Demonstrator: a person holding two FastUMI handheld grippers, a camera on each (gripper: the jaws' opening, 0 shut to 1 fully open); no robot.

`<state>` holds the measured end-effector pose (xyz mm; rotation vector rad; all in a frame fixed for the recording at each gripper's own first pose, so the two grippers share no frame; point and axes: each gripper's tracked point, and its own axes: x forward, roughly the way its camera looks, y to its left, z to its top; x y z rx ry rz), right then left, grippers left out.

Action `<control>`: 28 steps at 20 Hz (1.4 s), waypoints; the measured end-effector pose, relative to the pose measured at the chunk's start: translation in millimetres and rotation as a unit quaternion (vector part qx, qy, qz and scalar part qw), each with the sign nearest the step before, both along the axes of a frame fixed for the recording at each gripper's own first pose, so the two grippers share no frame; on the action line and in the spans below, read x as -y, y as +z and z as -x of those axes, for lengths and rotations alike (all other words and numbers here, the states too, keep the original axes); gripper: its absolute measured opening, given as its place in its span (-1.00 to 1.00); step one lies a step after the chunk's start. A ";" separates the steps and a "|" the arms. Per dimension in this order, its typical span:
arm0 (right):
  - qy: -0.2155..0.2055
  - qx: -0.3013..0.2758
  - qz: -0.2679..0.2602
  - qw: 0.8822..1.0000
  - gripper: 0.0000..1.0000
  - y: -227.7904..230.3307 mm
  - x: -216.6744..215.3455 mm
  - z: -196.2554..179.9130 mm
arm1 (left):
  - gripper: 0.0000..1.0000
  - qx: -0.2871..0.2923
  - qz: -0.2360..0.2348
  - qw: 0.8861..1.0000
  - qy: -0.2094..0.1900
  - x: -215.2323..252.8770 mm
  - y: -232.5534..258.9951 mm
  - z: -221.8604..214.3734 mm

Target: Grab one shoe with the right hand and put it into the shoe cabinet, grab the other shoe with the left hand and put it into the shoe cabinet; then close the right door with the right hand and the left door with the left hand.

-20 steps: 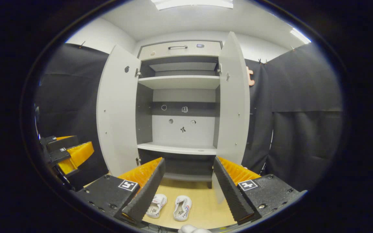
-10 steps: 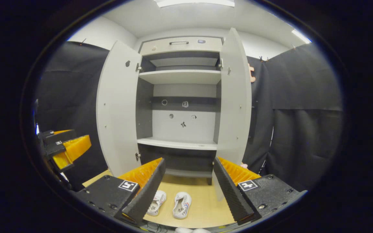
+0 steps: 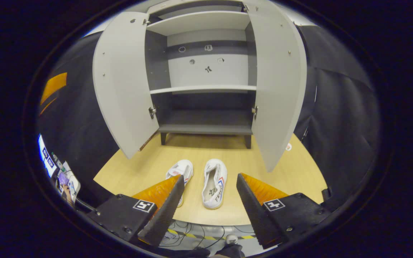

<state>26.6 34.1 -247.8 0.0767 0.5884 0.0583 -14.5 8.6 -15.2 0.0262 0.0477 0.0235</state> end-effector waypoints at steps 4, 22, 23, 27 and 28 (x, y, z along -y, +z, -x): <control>0.002 -0.043 -0.018 0.999 0.72 -55.9 -15.7 -16.7 | 0.92 -0.005 -0.003 1.000 0.000 0.4 0.2 6.3; 0.004 -0.090 0.018 0.996 0.30 -167.4 -25.0 -162.3 | 0.93 -0.022 -0.029 0.998 0.056 -19.9 0.4 -7.6; 0.002 -0.093 0.018 0.996 0.16 -170.8 -23.3 -167.8 | 0.93 -0.024 -0.027 0.998 0.057 -18.9 -0.2 -9.9; -0.006 -0.102 -0.009 0.995 -0.47 -178.4 -21.5 -178.3 | 0.93 -0.030 -0.024 0.997 0.061 -15.3 -2.3 -21.7; -0.004 -0.104 -0.016 0.994 -0.63 -180.3 -23.1 -177.4 | 0.93 -0.029 -0.024 0.997 0.061 -13.0 -1.1 -24.1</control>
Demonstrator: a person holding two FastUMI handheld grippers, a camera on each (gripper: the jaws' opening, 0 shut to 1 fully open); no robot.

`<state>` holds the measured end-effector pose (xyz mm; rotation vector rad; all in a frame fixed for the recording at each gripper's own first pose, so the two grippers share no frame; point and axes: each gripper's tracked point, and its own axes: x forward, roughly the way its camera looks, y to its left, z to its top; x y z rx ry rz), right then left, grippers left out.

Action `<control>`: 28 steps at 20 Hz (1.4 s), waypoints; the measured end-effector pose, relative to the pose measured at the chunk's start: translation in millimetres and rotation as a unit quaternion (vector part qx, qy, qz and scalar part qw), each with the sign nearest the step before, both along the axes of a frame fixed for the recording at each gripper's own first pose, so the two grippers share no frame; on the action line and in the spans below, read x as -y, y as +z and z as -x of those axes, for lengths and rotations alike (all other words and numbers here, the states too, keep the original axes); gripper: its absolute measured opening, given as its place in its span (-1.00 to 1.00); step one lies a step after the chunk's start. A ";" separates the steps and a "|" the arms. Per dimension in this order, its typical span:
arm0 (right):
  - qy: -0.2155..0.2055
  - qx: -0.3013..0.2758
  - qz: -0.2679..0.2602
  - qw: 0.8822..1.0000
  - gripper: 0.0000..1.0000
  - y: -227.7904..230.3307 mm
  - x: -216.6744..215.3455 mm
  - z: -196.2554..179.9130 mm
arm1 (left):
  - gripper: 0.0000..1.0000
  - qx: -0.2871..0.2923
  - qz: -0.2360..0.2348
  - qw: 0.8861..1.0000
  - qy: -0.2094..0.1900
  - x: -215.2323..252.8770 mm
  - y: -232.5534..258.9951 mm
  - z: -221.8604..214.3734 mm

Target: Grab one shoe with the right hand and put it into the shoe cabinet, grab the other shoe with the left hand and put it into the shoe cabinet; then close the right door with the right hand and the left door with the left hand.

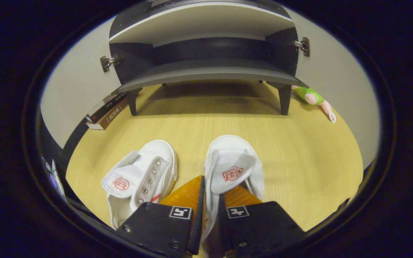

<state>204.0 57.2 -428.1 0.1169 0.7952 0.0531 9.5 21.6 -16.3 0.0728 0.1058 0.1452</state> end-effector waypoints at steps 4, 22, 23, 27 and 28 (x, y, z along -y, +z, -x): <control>0.011 -0.012 -0.013 1.000 -0.84 7.1 1.2 0.9 | 0.93 0.003 -0.006 1.000 -0.004 9.5 1.6 -7.6; 0.086 0.205 -0.023 0.975 -0.85 310.9 -5.7 -39.0 | 0.93 0.025 0.014 1.000 -0.006 30.4 6.2 -18.4; 0.086 0.221 -0.020 0.971 -0.85 331.5 -8.0 -51.3 | 0.93 0.027 0.012 1.000 0.001 28.0 7.1 -17.2; 0.070 0.273 0.003 0.959 -0.85 396.3 2.5 -105.8 | 0.92 0.025 0.012 0.999 0.029 10.6 2.4 -6.3; 0.065 0.282 0.004 0.957 -0.85 407.6 3.5 -119.3 | 0.93 0.021 0.013 0.999 0.035 8.5 0.4 -4.4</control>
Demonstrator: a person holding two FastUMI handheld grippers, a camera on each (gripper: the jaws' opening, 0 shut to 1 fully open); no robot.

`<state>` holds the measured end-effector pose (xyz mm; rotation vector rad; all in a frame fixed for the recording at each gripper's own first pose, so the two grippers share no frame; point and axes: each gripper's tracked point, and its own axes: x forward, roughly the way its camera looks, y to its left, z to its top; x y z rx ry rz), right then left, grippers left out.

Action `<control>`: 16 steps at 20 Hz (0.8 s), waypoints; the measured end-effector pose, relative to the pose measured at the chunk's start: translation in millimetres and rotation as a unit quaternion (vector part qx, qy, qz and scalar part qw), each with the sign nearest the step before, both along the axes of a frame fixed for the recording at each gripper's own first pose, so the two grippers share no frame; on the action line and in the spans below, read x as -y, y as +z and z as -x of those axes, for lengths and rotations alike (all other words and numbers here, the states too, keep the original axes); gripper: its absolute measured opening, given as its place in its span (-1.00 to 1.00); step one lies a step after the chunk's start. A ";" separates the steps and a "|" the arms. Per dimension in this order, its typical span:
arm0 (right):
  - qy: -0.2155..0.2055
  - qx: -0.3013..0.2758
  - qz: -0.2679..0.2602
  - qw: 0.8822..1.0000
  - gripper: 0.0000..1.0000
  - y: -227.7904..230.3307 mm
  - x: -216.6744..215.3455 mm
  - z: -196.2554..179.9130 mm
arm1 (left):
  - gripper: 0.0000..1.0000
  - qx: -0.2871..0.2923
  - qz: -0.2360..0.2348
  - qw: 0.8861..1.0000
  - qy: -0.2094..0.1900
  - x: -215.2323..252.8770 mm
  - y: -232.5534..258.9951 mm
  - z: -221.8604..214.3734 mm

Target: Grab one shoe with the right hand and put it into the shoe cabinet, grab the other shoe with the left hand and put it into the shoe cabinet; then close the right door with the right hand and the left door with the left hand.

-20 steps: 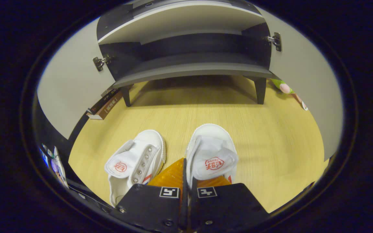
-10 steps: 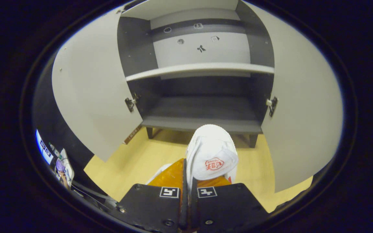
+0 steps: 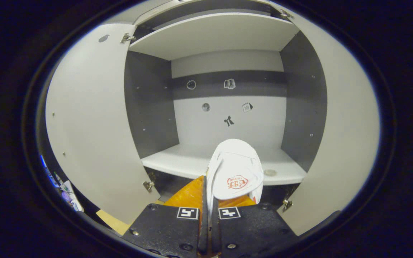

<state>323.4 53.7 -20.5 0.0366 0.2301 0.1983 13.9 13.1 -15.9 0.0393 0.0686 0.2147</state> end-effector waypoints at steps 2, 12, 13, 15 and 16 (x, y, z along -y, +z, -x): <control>-0.012 0.012 0.002 1.000 -0.85 18.3 3.3 -30.5 | 0.92 -0.005 0.002 1.000 0.012 -3.7 -1.3 4.0; -0.061 -0.032 0.031 0.997 -0.85 7.7 23.8 -163.8 | 0.93 -0.005 -0.010 0.998 0.055 -10.9 6.7 14.8; -0.065 -0.042 0.040 0.996 -0.85 2.8 26.7 -172.3 | 0.93 -0.005 -0.011 0.998 0.057 -11.4 6.0 16.0; -0.067 -0.074 0.051 0.994 -0.85 -12.6 28.4 -183.8 | 0.93 -0.006 -0.012 0.998 0.061 -11.7 5.6 16.3; -0.070 -0.093 0.061 0.991 -0.91 -21.1 30.7 -188.2 | 0.93 -0.007 -0.011 0.998 0.062 -11.8 4.8 15.7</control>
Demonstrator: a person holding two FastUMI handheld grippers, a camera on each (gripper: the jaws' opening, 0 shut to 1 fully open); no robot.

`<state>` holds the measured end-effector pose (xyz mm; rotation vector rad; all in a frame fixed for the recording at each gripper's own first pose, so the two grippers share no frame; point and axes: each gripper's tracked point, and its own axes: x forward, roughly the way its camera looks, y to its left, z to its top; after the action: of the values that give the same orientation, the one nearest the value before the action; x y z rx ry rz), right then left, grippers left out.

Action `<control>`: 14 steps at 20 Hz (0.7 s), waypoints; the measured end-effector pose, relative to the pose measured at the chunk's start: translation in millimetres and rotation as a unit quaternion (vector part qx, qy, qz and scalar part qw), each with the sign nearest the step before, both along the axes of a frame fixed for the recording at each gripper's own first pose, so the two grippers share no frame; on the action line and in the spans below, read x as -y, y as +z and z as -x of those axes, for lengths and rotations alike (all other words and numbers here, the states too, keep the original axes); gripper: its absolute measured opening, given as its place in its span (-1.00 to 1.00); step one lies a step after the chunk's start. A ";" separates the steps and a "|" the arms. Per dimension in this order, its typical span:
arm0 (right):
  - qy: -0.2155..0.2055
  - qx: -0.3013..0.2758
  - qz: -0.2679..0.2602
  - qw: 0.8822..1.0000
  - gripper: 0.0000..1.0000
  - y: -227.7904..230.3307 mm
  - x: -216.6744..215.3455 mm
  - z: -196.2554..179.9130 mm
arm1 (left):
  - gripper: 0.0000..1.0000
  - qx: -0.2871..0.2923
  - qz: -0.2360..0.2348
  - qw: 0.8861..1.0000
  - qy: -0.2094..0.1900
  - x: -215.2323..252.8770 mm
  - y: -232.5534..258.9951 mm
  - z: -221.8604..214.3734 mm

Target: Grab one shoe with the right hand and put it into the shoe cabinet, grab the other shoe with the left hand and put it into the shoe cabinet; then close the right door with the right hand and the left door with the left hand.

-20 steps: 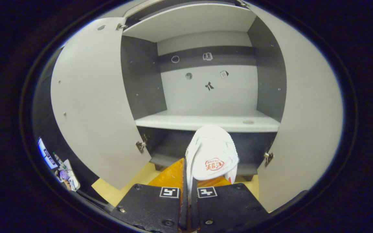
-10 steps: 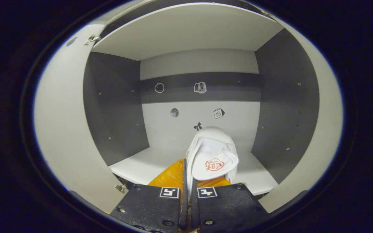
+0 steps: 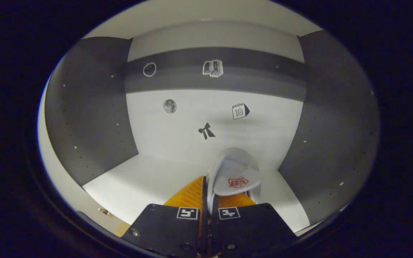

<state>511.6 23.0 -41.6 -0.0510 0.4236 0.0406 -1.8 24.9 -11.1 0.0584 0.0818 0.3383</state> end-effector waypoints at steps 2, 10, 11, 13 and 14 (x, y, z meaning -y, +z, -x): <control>-0.021 -0.044 0.018 0.999 -0.84 -18.0 6.9 -7.5 | 0.93 -0.001 0.003 1.000 -0.001 0.6 -2.0 -1.0; -0.009 -0.122 0.046 0.991 -0.89 -37.0 0.0 -12.2 | 0.93 0.003 0.002 1.000 -0.016 3.6 -3.2 -4.0; -0.014 -0.115 0.045 0.992 -0.80 -33.9 3.7 -11.6 | 0.93 0.004 0.001 1.000 -0.019 3.1 -2.8 -4.3; -0.020 -0.104 0.030 0.994 -0.70 -27.5 7.4 -4.9 | 0.93 0.006 0.000 1.000 -0.021 1.3 -1.9 -2.4; -0.017 -0.094 0.023 0.995 -0.64 -21.0 6.3 0.2 | 0.93 0.006 0.001 1.000 -0.022 1.1 -1.5 -1.2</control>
<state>511.4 16.7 -62.6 -0.0846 0.6138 0.0017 -0.6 23.8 -12.6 0.0561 0.0686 0.2947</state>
